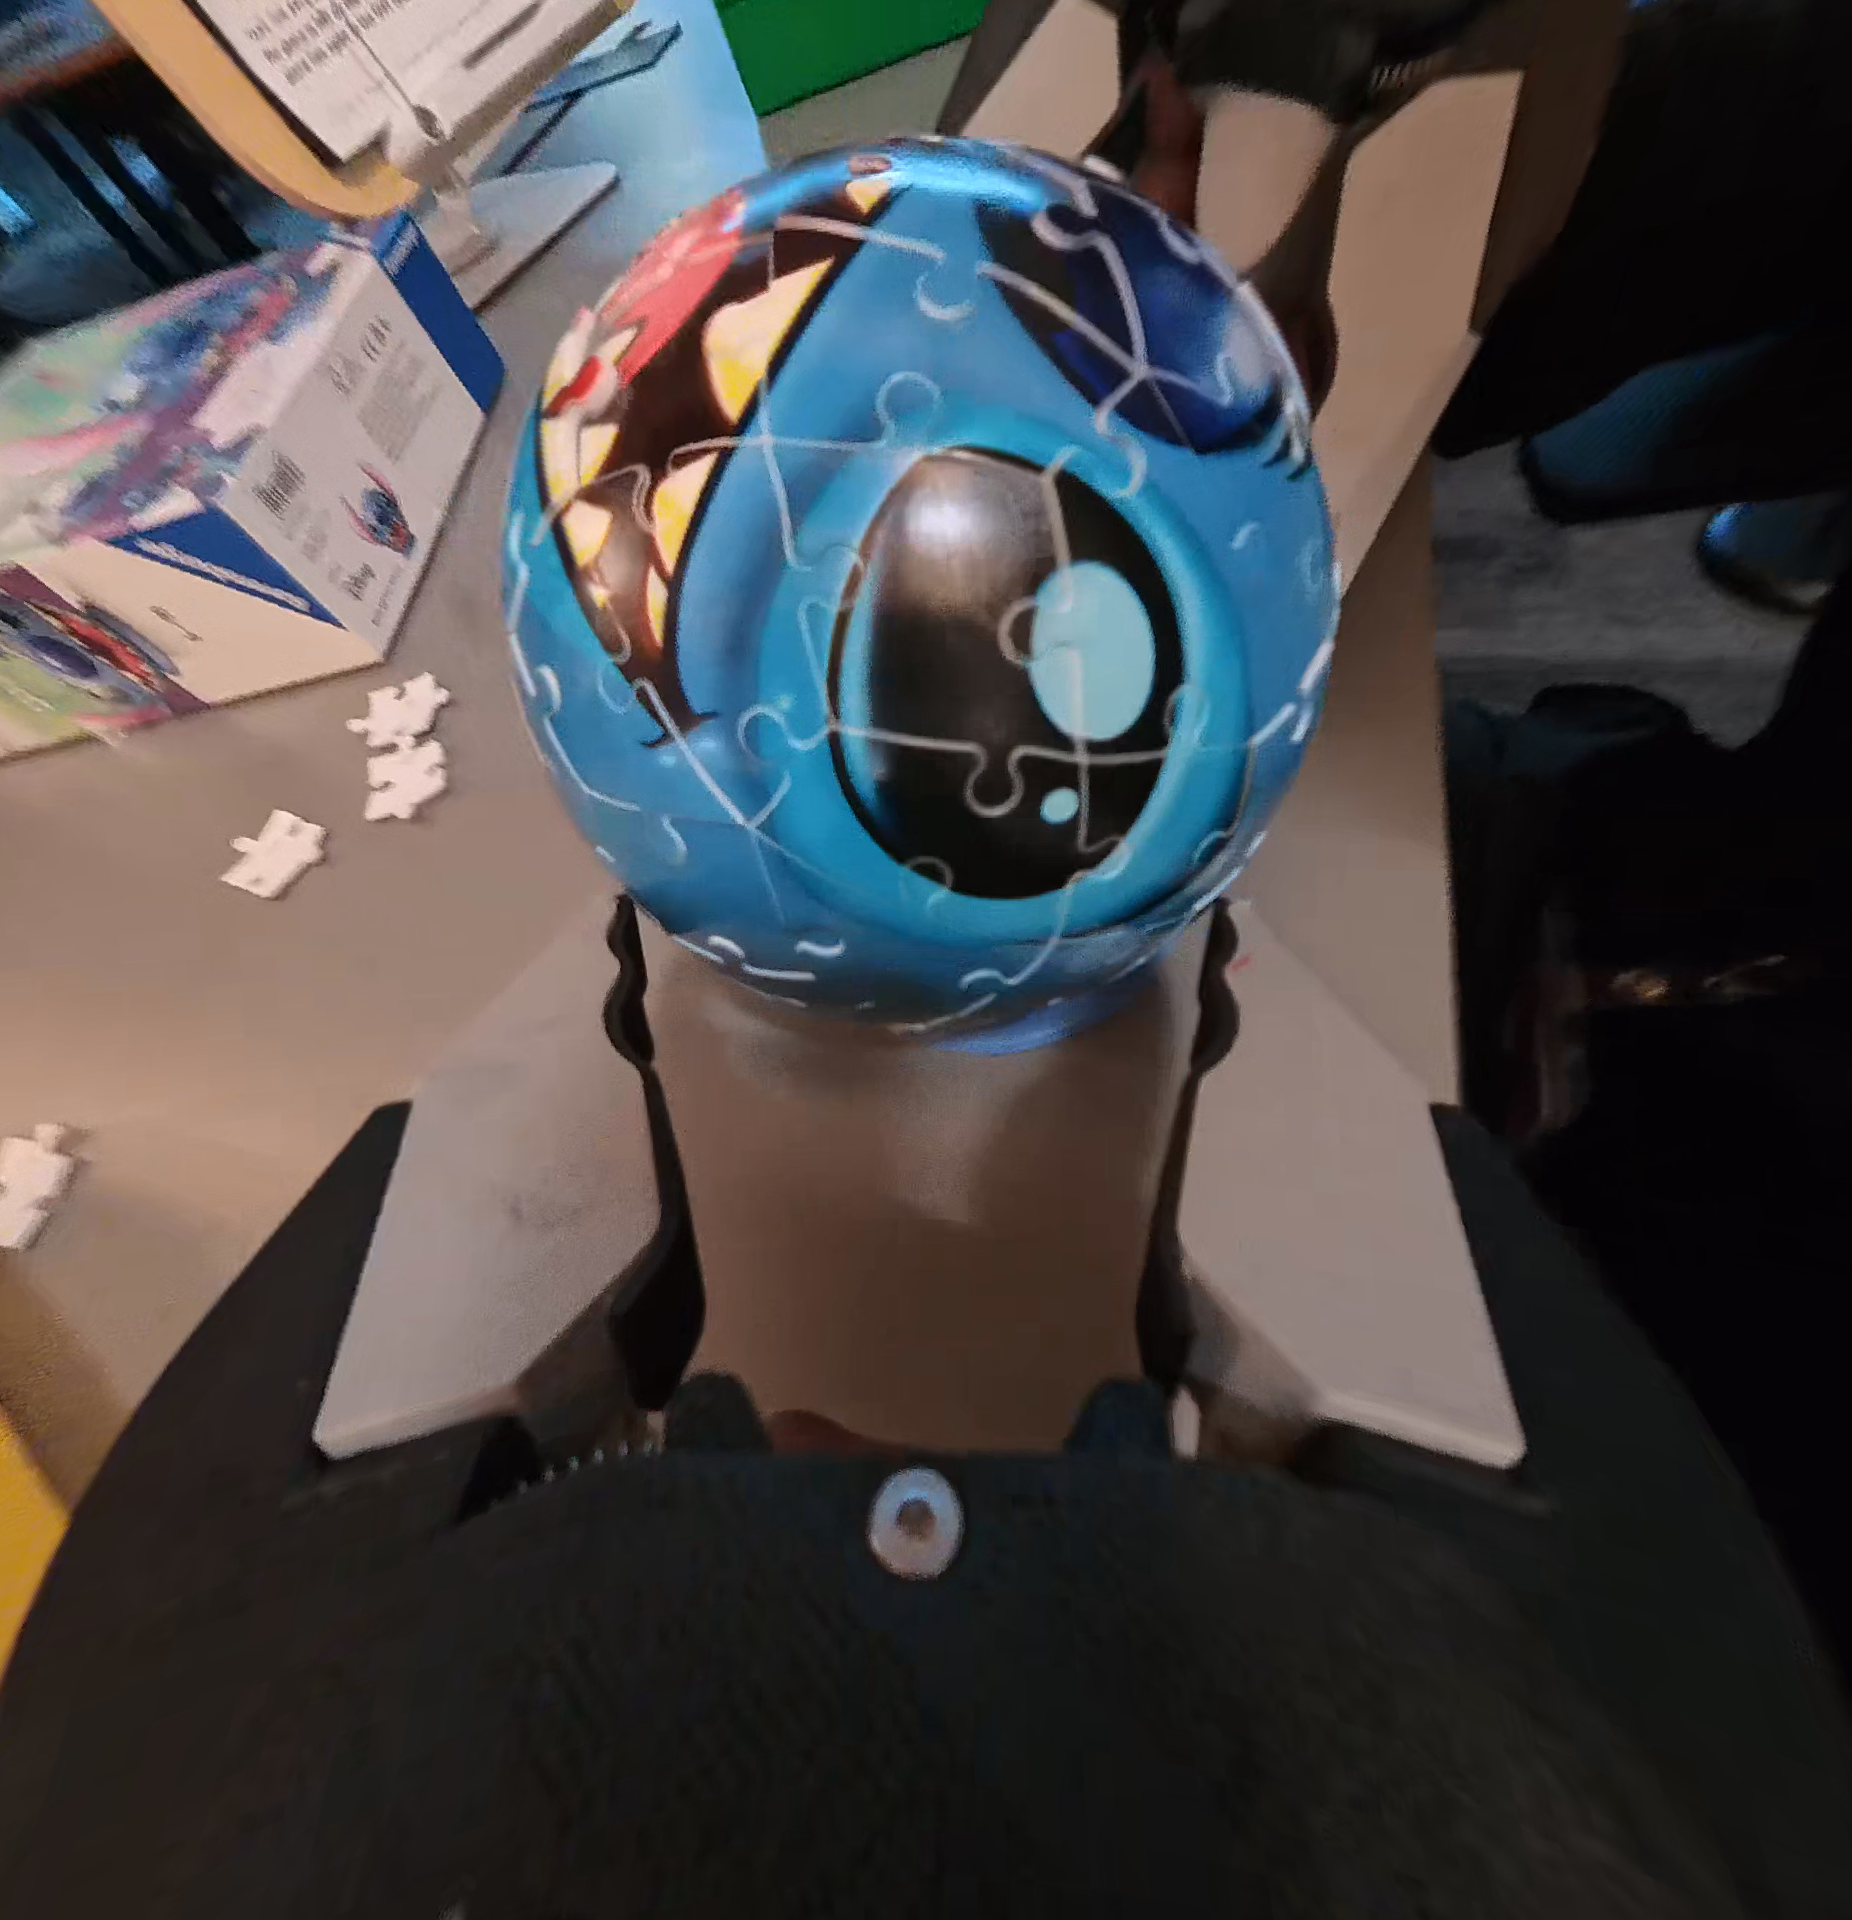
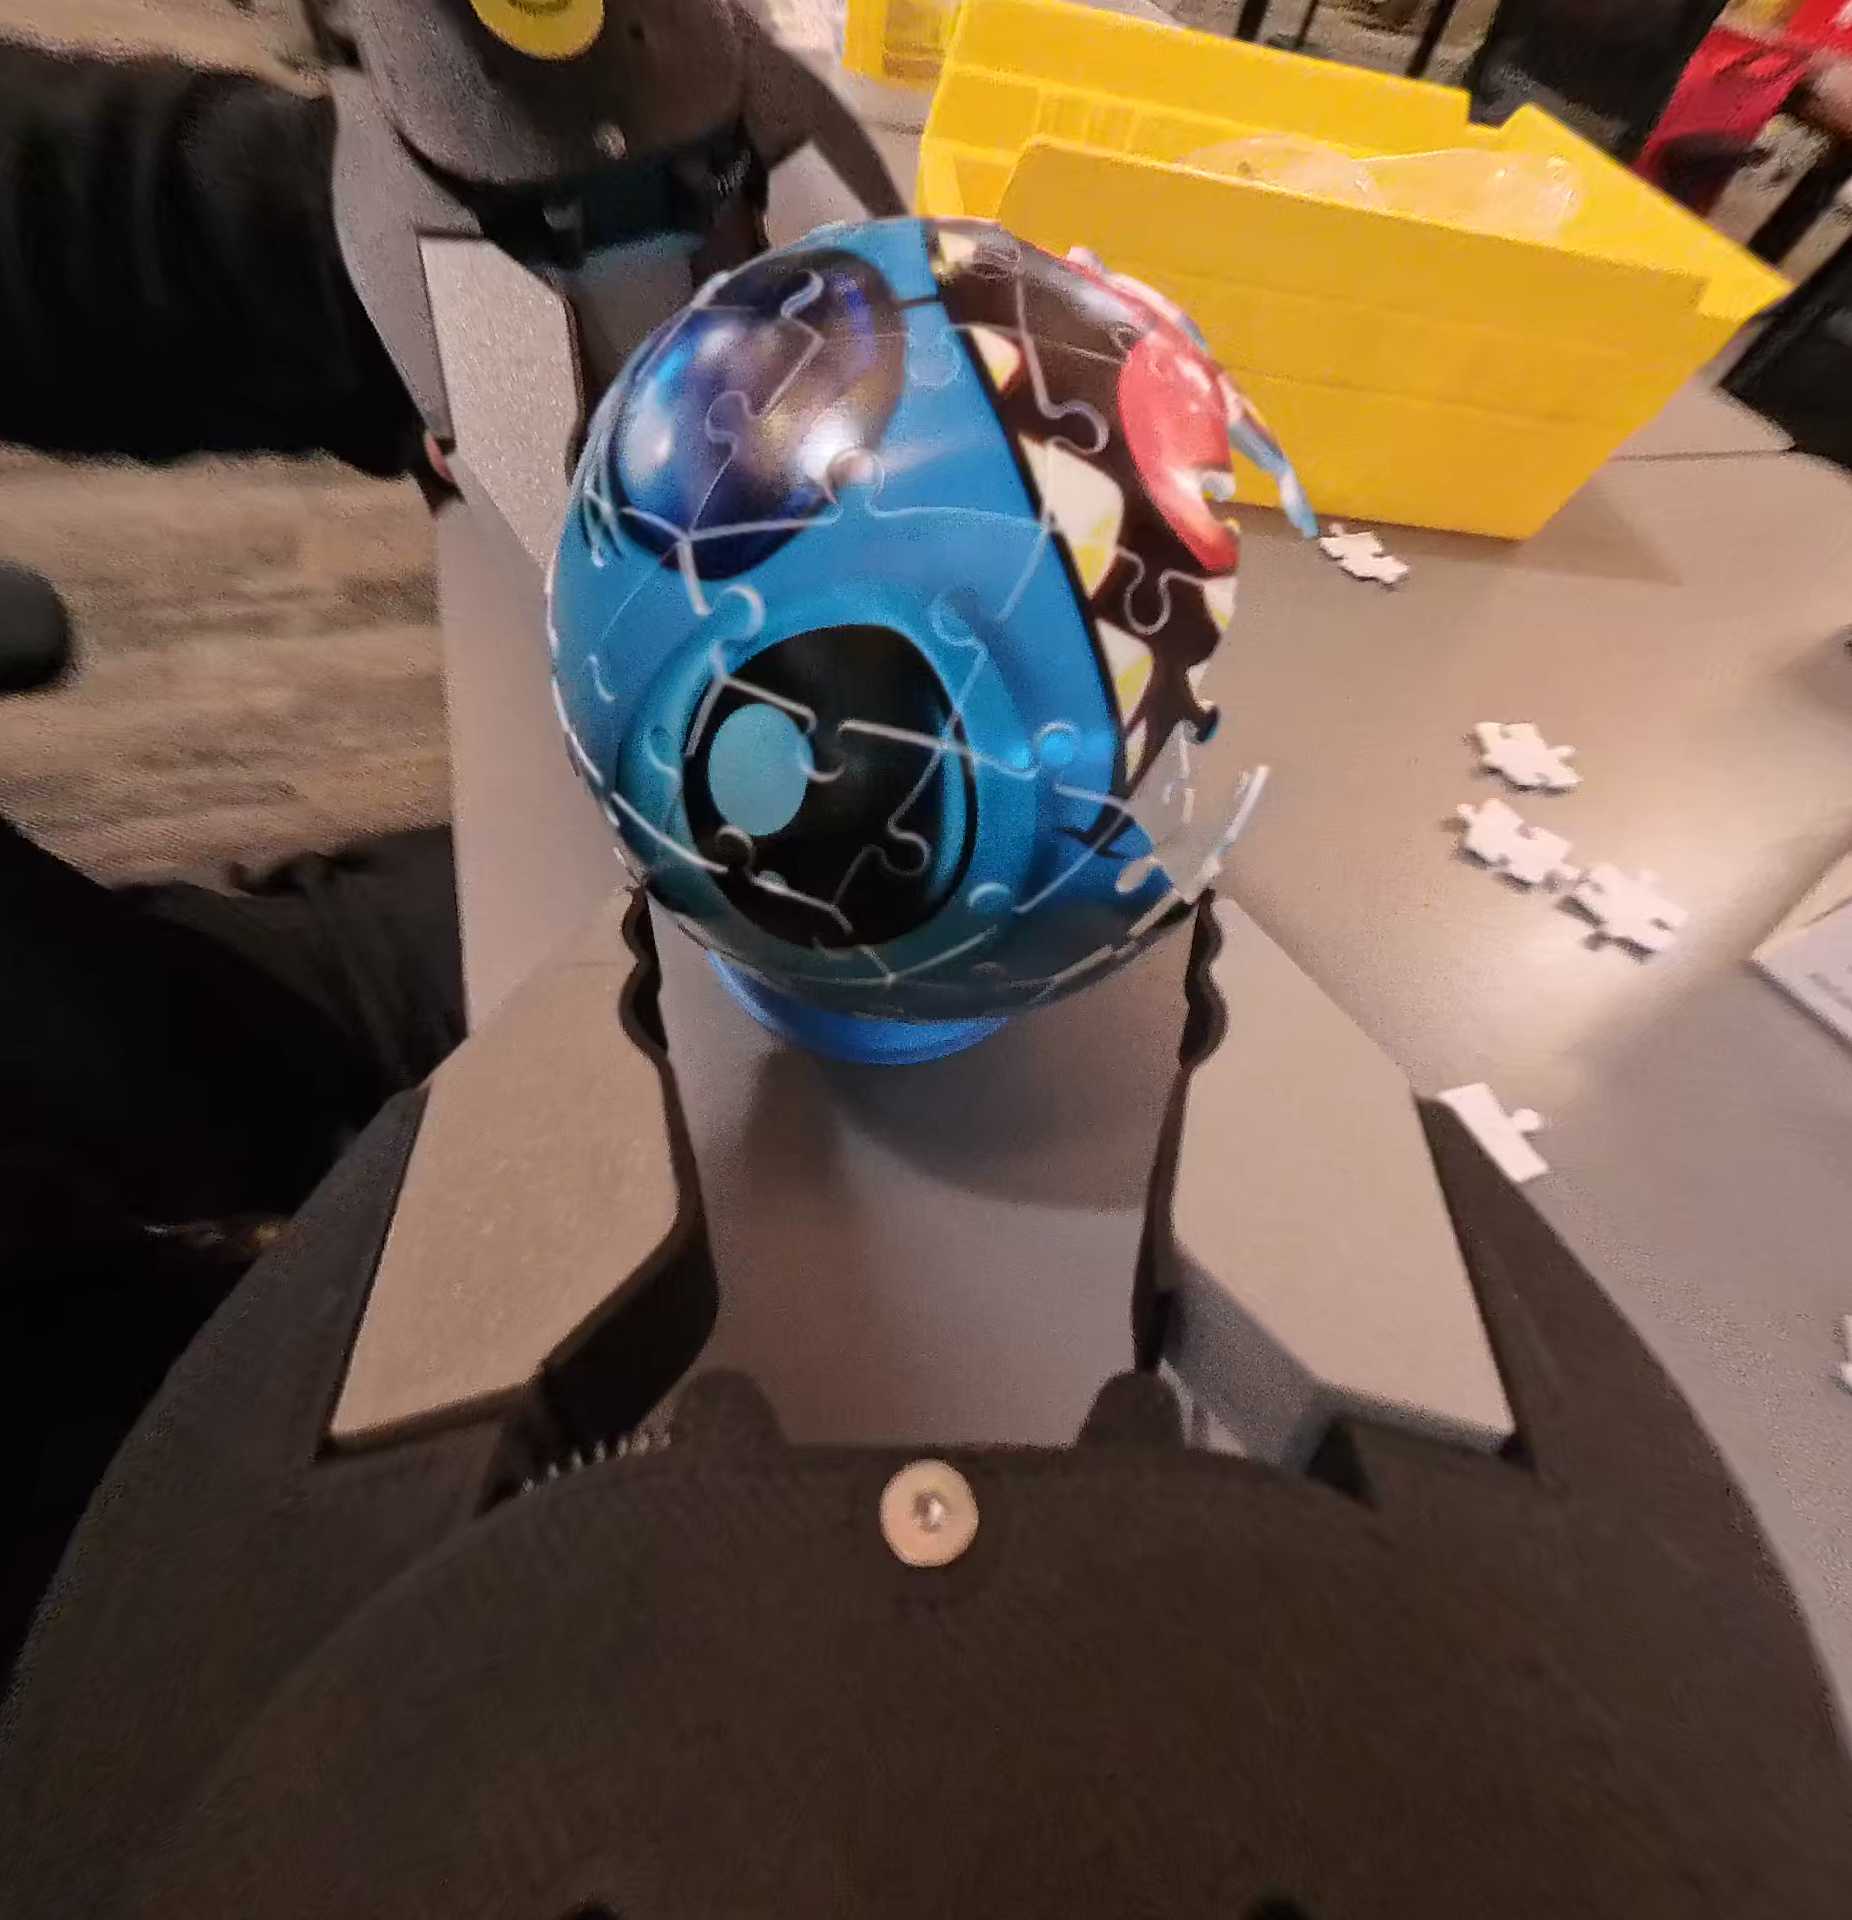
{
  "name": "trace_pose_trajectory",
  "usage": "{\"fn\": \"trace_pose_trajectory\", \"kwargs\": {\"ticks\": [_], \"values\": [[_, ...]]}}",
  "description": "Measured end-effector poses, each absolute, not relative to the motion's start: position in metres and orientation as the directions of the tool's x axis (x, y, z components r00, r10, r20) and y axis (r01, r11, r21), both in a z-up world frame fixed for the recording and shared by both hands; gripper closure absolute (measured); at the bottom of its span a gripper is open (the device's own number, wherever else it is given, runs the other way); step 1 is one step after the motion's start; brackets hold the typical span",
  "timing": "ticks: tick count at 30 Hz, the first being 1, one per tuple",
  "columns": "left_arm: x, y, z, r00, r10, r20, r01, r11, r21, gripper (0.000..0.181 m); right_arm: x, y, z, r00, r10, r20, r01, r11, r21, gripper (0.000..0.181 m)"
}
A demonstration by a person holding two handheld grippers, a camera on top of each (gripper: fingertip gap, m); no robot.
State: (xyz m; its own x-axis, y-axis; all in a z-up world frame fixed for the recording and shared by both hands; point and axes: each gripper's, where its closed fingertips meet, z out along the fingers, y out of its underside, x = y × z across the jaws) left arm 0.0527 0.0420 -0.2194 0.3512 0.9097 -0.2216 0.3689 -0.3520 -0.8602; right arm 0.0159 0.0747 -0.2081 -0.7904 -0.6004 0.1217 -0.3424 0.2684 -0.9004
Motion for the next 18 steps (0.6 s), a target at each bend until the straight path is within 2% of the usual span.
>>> {"fn": "trace_pose_trajectory", "kwargs": {"ticks": [3,6,8,10,12,18], "values": [[0.055,0.046,-0.208,0.347,0.937,-0.047,0.415,-0.199,-0.888,0.076,0.018,0.075,-0.204,-0.768,-0.632,-0.100,-0.196,0.380,-0.904,0.082],[0.057,0.048,-0.201,0.306,0.940,0.150,0.500,-0.024,-0.866,0.077,0.022,0.080,-0.214,-0.687,-0.618,-0.382,-0.052,0.566,-0.823,0.083],[0.058,0.050,-0.201,0.273,0.925,0.264,0.548,0.076,-0.833,0.078,0.022,0.082,-0.218,-0.645,-0.601,-0.472,0.003,0.616,-0.788,0.082],[0.057,0.048,-0.199,0.247,0.915,0.318,0.543,0.141,-0.828,0.078,0.020,0.081,-0.217,-0.637,-0.608,-0.474,0.023,0.600,-0.800,0.083],[0.058,0.049,-0.201,0.260,0.915,0.307,0.530,0.130,-0.838,0.080,0.019,0.082,-0.219,-0.660,-0.625,-0.416,-0.022,0.570,-0.822,0.083],[0.062,0.046,-0.216,0.317,0.948,0.019,0.419,-0.122,-0.900,0.082,0.016,0.081,-0.225,-0.748,-0.646,-0.153,-0.207,0.445,-0.871,0.082]]}}
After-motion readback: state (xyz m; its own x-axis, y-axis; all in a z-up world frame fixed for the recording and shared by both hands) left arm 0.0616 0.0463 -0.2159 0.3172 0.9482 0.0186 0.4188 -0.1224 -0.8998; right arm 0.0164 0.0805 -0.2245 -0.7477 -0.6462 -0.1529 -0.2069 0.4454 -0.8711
